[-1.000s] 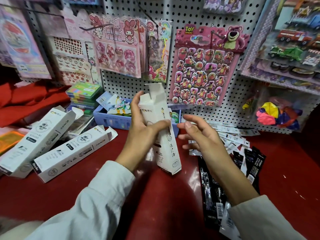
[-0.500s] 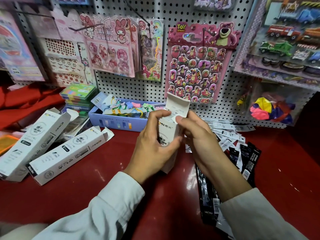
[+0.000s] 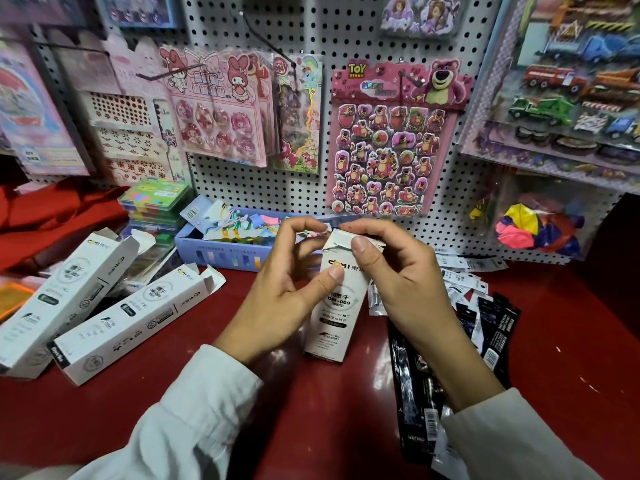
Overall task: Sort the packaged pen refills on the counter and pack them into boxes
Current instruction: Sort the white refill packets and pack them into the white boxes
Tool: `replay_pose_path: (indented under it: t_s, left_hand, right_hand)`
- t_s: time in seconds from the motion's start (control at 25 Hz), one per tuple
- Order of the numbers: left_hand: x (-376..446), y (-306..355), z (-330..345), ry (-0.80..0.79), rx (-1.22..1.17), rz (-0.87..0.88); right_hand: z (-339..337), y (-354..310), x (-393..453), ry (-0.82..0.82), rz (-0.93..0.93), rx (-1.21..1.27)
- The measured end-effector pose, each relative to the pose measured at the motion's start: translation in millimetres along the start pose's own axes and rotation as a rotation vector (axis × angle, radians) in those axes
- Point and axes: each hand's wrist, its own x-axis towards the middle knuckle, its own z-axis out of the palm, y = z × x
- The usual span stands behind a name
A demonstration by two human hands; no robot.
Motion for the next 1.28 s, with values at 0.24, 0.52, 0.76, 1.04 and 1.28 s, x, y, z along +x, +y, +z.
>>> replay_pose_path:
  t_s: [0.24, 0.52, 0.76, 1.04, 1.28]
  left_hand:
    - [-2.3, -0.9, -0.2, 0.09, -0.175, 0.024]
    - [-5.4, -5.5, -3.8, 0.034, 0.052, 0.026]
    - [-14.8, -9.1, -0.2, -0.062, 0.24, -0.348]
    - [-31.0, -13.9, -52.8, -0.15, 1.168, -0.852]
    - [-29.1, -15.9, -76.1, 0.018, 1.423, -0.749]
  right_hand:
    - [9.0, 3.4, -2.5, -0.09, -0.127, -0.266]
    - [13.2, 13.1, -12.2, -0.1, -0.189, -0.519]
    - [14.3, 33.0, -20.4, 0.225, 0.463, 0.273]
    - [35.1, 53.0, -35.8, -0.313, 0.507, -0.553]
    - [12.9, 51.0, -35.4, -0.324, 0.465, -0.564]
